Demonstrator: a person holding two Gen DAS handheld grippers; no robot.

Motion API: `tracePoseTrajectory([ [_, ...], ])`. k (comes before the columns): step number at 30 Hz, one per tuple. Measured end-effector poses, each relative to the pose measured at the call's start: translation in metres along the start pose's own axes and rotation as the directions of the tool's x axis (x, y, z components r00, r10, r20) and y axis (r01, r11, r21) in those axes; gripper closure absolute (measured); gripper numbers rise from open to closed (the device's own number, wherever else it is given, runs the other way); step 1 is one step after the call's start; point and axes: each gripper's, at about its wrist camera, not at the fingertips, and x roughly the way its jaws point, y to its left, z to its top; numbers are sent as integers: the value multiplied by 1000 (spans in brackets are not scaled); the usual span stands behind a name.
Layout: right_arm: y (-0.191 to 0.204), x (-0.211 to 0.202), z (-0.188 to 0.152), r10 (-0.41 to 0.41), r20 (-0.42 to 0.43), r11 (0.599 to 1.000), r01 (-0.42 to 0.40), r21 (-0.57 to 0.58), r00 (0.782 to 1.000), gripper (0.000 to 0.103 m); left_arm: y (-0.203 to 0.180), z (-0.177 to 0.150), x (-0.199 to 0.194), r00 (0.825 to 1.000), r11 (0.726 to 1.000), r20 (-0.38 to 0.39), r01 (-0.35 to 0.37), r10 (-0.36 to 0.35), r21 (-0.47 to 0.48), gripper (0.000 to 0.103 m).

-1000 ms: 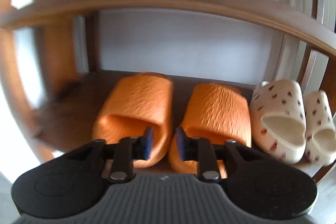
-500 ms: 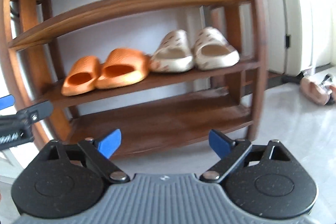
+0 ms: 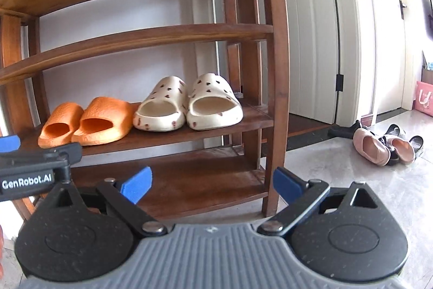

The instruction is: Organize scattered shoes

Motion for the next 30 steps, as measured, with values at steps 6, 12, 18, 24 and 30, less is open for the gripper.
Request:
tracePoseTrajectory([
  [6, -5, 17, 7, 40, -6, 999, -40, -13, 999, 5, -8, -3, 5, 998, 998, -18, -59, 60, 13, 0],
  [12, -4, 25, 10, 63, -11, 998, -63, 2, 998, 5, -10, 1, 4, 996, 997, -26, -81, 81, 3, 0],
  [18, -12, 20, 12, 58, 2, 998, -58, -3, 998, 5, -14, 2, 0, 996, 997, -31, -82, 82, 1, 0],
  [24, -26, 15, 15, 26, 4, 999, -26, 19, 1000, 5, -16, 4, -3, 997, 998, -38, -66, 65, -15, 0],
  [30, -31, 12, 17, 12, -1, 1000, -12, 24, 1000, 5, -17, 4, -5, 998, 998, -37, -59, 58, -16, 0],
])
